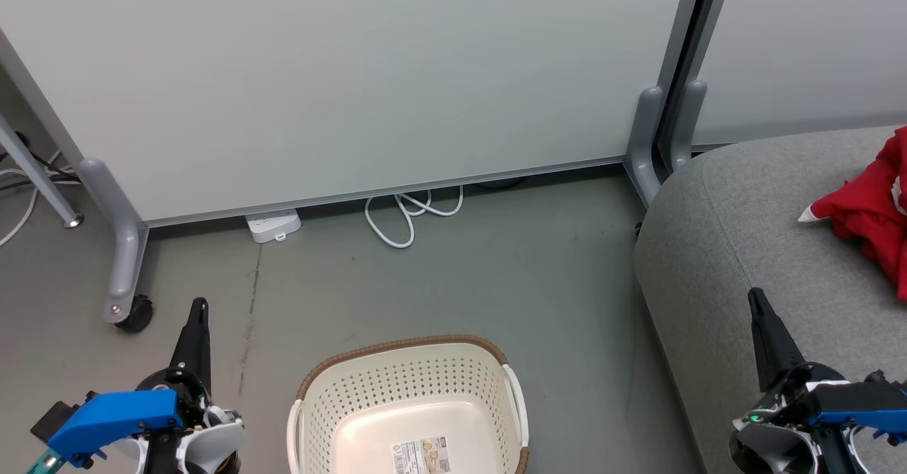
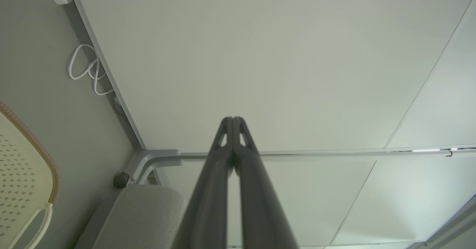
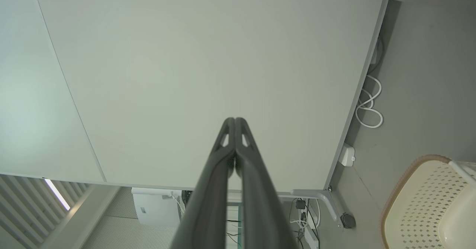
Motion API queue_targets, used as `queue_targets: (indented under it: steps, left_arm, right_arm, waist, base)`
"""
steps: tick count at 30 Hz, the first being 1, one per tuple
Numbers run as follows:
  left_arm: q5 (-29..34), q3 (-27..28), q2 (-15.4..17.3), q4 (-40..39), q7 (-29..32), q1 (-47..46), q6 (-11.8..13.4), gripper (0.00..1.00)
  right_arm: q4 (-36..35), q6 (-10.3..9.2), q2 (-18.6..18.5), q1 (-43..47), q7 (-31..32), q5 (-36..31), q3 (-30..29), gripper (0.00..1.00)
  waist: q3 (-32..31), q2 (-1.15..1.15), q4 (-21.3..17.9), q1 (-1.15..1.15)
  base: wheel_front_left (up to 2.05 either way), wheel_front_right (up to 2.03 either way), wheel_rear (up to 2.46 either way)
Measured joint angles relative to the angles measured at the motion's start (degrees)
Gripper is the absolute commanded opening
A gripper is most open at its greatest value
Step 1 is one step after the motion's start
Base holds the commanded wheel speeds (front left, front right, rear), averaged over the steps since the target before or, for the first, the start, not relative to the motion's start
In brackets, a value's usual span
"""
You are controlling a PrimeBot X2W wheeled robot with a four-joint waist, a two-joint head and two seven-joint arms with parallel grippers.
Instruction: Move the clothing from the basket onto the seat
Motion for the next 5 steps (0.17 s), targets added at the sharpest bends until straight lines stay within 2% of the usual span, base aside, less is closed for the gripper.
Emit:
queue_targets:
  steps: [5]
  left_arm:
    - [0.0, 0.0, 0.0, 0.0, 0.0, 0.0, 0.0, 0.00]
  right_arm:
    - [0.0, 0.00, 0.0, 0.0, 0.0, 0.0, 0.0, 0.00]
  waist:
    - [0.0, 0.00, 0.0, 0.00]
  base:
    - [0.00, 0.00, 0.00]
